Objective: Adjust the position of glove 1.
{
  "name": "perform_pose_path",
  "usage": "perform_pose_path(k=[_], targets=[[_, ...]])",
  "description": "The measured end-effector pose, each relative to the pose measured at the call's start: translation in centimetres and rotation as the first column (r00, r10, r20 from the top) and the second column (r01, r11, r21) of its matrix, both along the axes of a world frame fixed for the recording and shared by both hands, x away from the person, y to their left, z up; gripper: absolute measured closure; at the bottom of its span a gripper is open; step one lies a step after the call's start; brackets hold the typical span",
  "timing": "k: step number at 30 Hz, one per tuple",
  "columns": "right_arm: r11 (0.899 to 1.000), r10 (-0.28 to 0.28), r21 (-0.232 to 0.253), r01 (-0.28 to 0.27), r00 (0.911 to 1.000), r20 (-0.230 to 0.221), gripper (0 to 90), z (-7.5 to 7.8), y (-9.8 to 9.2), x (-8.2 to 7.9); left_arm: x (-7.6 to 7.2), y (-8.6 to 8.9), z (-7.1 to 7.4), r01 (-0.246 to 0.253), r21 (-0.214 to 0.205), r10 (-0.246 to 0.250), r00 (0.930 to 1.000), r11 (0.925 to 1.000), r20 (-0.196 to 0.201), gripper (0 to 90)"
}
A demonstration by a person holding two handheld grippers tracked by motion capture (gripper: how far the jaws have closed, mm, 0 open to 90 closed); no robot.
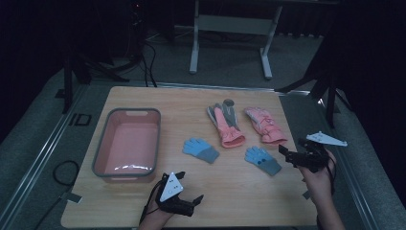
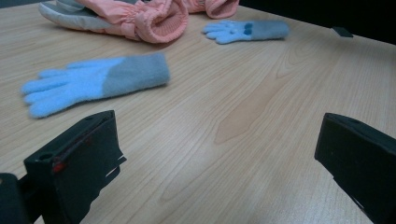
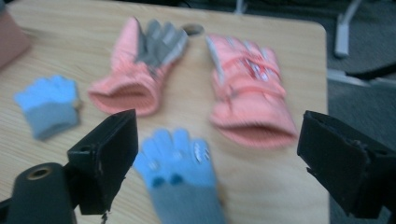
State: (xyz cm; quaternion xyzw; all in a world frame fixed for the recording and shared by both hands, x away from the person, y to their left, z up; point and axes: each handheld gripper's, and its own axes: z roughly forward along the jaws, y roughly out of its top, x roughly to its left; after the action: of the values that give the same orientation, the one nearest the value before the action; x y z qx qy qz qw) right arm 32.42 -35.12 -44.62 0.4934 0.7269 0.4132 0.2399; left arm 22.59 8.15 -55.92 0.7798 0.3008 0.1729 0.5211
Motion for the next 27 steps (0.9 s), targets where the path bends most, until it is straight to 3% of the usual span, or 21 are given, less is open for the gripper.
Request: perform_pose_path(k=[7, 14, 17, 22, 27], targets=[[0.994, 0.105, -0.013, -0.105, 0.9943, 0.016, 11.8, 2.1, 2.3, 0.7, 0.0, 0.0, 0.0, 0.004, 0.001, -0.004, 1.0, 1.0, -0.003, 0.2], [0.974, 0.223, -0.045, -0.222, 0.9743, 0.028, 13.5, 3.6, 5.2, 1.3, 0.1, 0.1, 0.0, 0.007, -0.007, -0.007, 0.9999, 1.0, -0.008, 0.2], [0.967, 0.249, -0.058, -0.247, 0.9681, 0.03, 13.8, 3.9, 6.2, 1.6, 0.1, 0.1, 0.0, 0.007, -0.012, -0.007, 0.9999, 0.9999, -0.011, 0.2], [0.952, 0.303, -0.059, -0.301, 0.9525, 0.029, 15.6, 4.1, 8.1, 2.2, 0.1, 0.0, 0.0, 0.014, 0.0, -0.014, 0.9999, 0.9999, -0.005, 0.2], [0.924, 0.379, -0.062, -0.377, 0.925, 0.022, 16.0, 3.8, 10.5, 2.9, 0.0, -0.1, 0.0, 0.016, 0.008, -0.016, 0.9999, 0.9998, 0.002, 0.2]])
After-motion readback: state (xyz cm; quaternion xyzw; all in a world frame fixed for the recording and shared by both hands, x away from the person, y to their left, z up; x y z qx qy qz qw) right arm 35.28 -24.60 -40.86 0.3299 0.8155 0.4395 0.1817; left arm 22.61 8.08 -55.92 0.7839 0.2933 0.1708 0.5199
